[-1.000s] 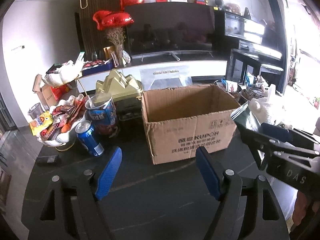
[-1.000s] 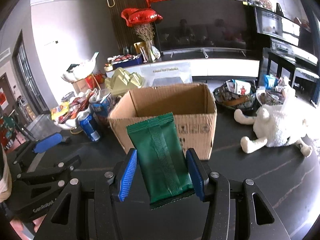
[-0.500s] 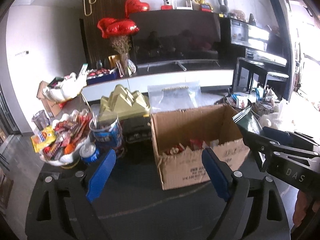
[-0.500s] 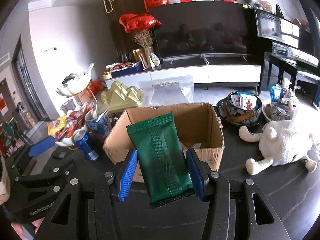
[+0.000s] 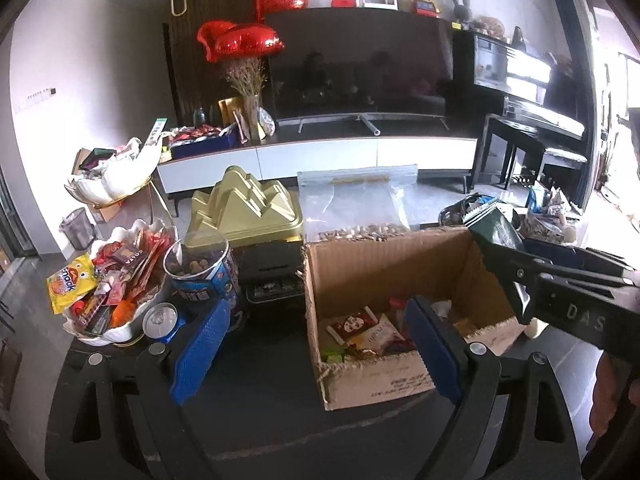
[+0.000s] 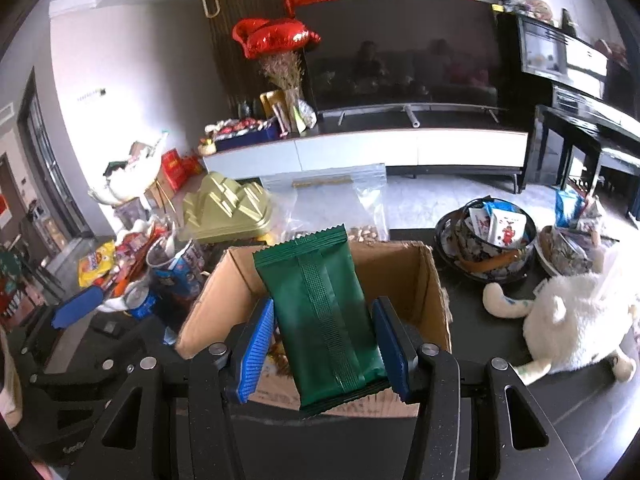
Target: Organize snacks
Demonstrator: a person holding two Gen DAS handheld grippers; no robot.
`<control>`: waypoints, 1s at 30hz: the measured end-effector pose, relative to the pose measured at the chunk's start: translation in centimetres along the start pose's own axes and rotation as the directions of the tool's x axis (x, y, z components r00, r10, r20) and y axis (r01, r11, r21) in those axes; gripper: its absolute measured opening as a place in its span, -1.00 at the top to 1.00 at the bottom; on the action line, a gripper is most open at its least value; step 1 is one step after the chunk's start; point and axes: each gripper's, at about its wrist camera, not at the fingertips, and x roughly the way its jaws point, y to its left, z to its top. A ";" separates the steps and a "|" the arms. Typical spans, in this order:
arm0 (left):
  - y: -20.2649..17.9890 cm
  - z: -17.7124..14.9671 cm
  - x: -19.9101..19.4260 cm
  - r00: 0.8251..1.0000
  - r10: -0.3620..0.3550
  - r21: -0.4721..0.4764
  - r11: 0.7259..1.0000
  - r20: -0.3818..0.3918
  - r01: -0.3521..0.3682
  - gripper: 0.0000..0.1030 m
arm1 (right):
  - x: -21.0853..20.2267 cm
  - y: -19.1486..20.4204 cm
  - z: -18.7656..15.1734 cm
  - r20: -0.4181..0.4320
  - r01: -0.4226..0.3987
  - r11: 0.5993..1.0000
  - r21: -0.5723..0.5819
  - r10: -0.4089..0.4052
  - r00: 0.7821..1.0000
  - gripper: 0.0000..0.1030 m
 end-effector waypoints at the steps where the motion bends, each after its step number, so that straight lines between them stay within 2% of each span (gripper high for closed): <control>1: 0.1 0.2 0.3 1.000 0.003 -0.002 1.000 -0.002 -0.003 -0.74 | 0.4 0.0 0.4 -0.009 0.010 1.000 -0.001 -0.010 1.000 0.00; 4: 0.4 0.7 1.0 1.000 0.000 -0.010 1.000 -0.021 0.000 -0.74 | 1.3 0.2 0.8 -0.051 0.032 0.999 -0.016 -0.033 0.998 -0.03; 6: 0.4 0.8 1.3 0.999 0.006 -0.009 1.000 -0.033 -0.007 -0.74 | 1.5 -0.1 0.8 -0.068 0.053 0.999 -0.005 -0.053 0.996 -0.26; 14: 0.2 0.3 -0.2 1.000 0.014 -0.007 1.000 -0.021 -0.014 -0.88 | 0.3 -0.3 -0.5 -0.077 0.057 0.998 0.000 -0.057 0.995 -0.45; 22: 0.7 -0.5 -3.9 0.999 0.040 -0.024 0.999 0.019 -0.040 -0.92 | -3.4 0.1 -2.0 -0.033 0.110 0.993 0.029 -0.109 0.993 -0.55; 30: 0.3 -2.5 -10.6 0.990 0.064 -0.011 0.998 0.124 -0.063 -1.00 | -9.4 1.3 -4.6 0.058 0.134 0.991 0.029 -0.135 0.989 -0.66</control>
